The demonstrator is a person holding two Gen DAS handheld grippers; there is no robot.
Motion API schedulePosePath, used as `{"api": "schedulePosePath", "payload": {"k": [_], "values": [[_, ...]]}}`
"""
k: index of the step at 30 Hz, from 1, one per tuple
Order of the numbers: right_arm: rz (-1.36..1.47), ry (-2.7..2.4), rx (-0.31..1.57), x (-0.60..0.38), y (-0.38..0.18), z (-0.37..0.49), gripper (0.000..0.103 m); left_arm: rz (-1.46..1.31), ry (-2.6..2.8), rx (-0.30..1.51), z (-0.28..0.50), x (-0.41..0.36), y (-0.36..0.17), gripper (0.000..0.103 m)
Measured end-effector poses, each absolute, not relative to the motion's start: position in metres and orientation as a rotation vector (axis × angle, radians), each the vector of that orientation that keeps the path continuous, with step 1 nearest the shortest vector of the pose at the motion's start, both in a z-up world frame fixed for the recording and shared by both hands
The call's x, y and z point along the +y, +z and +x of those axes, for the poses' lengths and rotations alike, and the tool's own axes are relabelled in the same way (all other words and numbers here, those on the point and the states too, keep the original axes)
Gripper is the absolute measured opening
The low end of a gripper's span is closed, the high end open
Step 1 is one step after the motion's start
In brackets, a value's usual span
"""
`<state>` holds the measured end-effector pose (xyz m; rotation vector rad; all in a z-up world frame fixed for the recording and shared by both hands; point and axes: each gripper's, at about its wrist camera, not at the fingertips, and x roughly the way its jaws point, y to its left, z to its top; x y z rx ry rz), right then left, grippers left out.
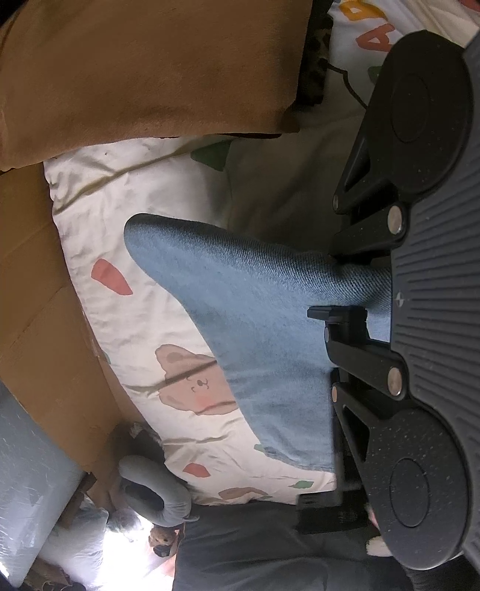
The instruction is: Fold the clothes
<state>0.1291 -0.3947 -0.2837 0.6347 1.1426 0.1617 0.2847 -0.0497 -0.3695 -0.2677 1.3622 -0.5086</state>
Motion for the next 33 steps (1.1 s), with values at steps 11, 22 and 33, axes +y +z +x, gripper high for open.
{"api": "schedulePosePath", "payload": {"k": [11, 22, 33], "values": [[0.605, 0.171, 1.151, -0.388, -0.276, 0.133, 0.006, -0.252, -0.469, 1.292, 0.342, -0.068, -0.374, 0.005], [0.56, 0.177, 1.162, -0.372, -0.255, 0.144, 0.006, -0.194, -0.503, 1.292, 0.361, -0.072, -0.368, 0.01], [0.48, 0.149, 1.19, -0.337, -0.218, 0.16, 0.006, -0.295, -0.486, 1.299, 0.315, -0.046, -0.369, 0.016]]}}
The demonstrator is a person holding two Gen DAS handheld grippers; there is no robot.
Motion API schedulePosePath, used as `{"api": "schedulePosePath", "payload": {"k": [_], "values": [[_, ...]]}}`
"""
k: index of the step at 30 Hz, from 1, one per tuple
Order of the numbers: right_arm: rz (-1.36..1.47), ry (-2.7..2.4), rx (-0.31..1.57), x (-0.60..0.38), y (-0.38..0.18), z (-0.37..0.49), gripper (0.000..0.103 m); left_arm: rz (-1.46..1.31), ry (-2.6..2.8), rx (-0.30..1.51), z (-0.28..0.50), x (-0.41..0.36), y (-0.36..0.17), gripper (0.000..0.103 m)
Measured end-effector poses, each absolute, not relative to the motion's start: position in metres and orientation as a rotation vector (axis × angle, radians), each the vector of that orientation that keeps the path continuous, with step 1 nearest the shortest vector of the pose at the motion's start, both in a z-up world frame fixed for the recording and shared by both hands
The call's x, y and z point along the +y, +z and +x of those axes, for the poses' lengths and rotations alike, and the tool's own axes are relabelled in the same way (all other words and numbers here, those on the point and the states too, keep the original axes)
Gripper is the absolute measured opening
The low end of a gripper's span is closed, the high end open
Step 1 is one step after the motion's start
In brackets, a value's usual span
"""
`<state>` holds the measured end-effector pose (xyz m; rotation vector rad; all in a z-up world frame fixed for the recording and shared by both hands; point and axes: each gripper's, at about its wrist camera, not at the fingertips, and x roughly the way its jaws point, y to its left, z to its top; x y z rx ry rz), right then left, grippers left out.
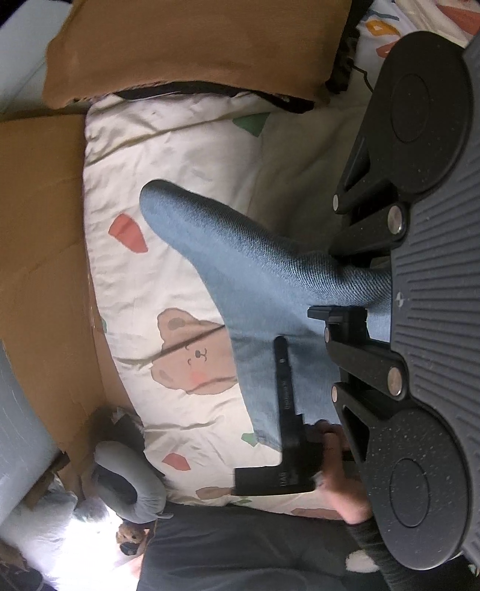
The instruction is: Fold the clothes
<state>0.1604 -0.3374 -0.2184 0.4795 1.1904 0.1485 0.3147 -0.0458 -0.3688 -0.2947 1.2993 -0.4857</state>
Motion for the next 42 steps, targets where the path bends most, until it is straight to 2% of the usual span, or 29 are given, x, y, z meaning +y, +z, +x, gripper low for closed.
{"api": "schedulePosePath", "payload": {"k": [8, 11, 19, 21, 24, 31, 42], "values": [[0.438, 0.146, 1.199, -0.307, -0.191, 0.17, 0.006, -0.337, -0.488, 1.316, 0.275, -0.022, -0.367, 0.016], [0.419, 0.138, 1.212, -0.297, -0.183, 0.174, 0.006, -0.331, -0.495, 1.299, 0.263, -0.011, -0.358, 0.021], [0.307, 0.093, 1.268, -0.263, -0.173, 0.193, 0.006, -0.371, -0.427, 1.215, 0.241, 0.034, -0.327, 0.047], [0.271, 0.094, 1.279, -0.252, -0.169, 0.198, 0.006, -0.378, -0.405, 1.184, 0.233, 0.045, -0.319, 0.058], [0.227, 0.103, 1.293, -0.236, -0.164, 0.208, 0.006, -0.403, -0.371, 1.162, 0.222, 0.063, -0.314, 0.065], [0.126, 0.14, 1.329, -0.203, -0.16, 0.231, 0.006, -0.447, -0.268, 1.064, 0.196, 0.107, -0.294, 0.067], [-0.054, 0.177, 1.385, -0.141, -0.156, 0.244, 0.006, -0.522, -0.216, 1.028, 0.182, 0.15, -0.283, 0.071]]}}
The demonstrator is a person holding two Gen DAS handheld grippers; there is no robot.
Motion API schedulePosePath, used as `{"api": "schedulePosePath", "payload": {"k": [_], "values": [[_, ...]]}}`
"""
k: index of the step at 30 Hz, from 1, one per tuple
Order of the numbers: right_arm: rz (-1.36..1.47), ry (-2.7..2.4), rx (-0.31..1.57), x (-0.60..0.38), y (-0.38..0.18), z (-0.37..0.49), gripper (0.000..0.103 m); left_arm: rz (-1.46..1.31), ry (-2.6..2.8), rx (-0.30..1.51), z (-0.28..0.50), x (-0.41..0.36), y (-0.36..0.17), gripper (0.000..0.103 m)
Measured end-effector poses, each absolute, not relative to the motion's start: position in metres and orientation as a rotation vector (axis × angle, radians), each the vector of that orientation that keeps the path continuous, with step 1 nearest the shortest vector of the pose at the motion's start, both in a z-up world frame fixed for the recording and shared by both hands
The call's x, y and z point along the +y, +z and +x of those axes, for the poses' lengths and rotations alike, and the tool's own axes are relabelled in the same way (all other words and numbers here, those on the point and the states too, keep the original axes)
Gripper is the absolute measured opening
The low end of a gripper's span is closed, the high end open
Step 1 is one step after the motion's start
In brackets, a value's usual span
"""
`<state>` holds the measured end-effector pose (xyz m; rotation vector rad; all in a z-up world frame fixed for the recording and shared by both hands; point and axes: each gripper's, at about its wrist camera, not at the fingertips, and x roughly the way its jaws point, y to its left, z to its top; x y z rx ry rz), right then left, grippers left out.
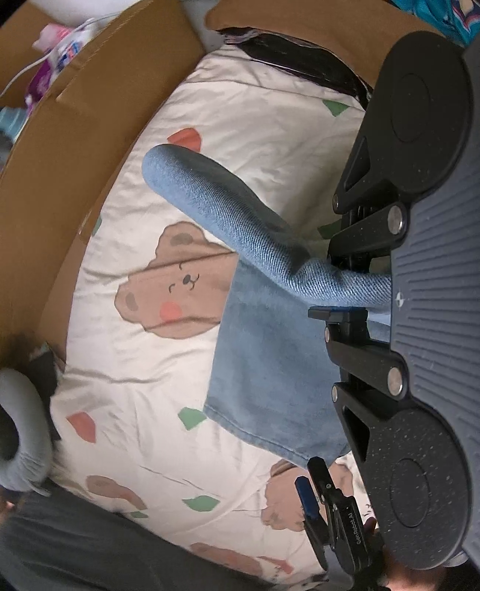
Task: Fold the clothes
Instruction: 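Fold the held jeans edge over with the right gripper while the left gripper opens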
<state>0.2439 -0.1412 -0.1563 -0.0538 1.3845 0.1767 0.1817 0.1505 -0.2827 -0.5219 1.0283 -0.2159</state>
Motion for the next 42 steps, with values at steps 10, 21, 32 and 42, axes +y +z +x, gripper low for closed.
{"api": "schedulePosePath", "payload": {"k": [10, 21, 32, 42], "values": [[-0.157, 0.219, 1.406, -0.073, -0.17, 0.254, 0.006, -0.593, -0.145, 0.986, 0.162, 0.182, -0.285, 0.071], [-0.192, 0.251, 1.403, -0.014, -0.203, 0.258, 0.006, -0.638, -0.089, 1.012, 0.145, 0.207, -0.294, 0.071], [-0.364, 0.281, 1.341, 0.056, -0.251, 0.226, 0.007, -0.638, -0.039, 1.033, 0.134, 0.229, -0.301, 0.071], [-0.432, 0.265, 1.316, 0.089, -0.282, 0.205, 0.016, -0.662, 0.034, 1.061, 0.118, 0.254, -0.312, 0.071]]}}
